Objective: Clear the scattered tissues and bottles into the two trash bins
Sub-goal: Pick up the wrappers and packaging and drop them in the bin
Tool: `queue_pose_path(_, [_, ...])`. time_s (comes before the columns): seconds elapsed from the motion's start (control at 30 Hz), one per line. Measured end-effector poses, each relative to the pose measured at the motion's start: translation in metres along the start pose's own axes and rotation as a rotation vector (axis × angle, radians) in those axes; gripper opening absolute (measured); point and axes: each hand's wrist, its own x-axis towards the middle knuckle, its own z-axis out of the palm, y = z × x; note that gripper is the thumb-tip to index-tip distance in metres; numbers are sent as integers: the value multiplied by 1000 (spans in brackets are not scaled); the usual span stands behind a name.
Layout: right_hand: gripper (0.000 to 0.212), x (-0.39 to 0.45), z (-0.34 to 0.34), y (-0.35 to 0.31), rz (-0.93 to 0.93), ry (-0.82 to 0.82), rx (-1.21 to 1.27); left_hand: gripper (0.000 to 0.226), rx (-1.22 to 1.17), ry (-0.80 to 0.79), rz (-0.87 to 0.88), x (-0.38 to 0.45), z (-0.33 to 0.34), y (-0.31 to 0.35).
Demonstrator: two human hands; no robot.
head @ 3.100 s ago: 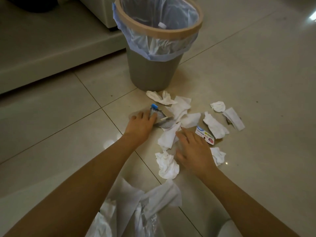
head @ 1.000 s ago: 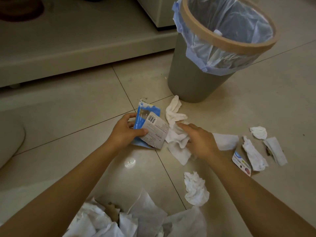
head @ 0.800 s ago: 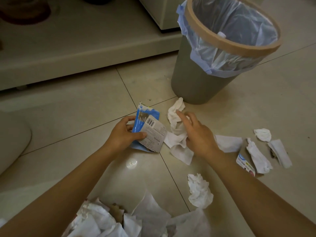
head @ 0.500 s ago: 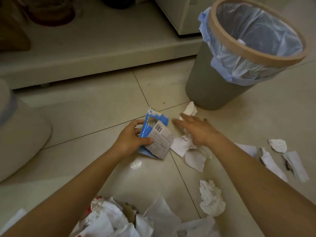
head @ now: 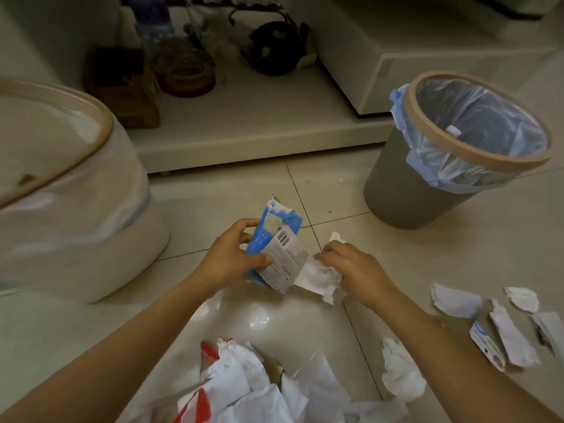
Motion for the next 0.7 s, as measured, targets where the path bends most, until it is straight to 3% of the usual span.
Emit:
queue_pose_path(0.17, [65,41,-59,-53,-182,323,-88,62,2,132,131,-34,-56,30])
queue_pose_path(0.33, [67,72,-113,-114,-311,529,-91,61,8,270,284,-77,-111,62])
queue_pose_path(0.43, [54,86,-137,-150,-403,658,-89,64,53,375,370,-103,-137,78])
queue_pose_path(0.6, [37,115,-164,-208,-514,771,66,65,61,544,447,-134,-186,96])
queue_pose_path(0.7, [43,138,-174,-241,-532,805,135,62,-43,705,427,-144,-224,99])
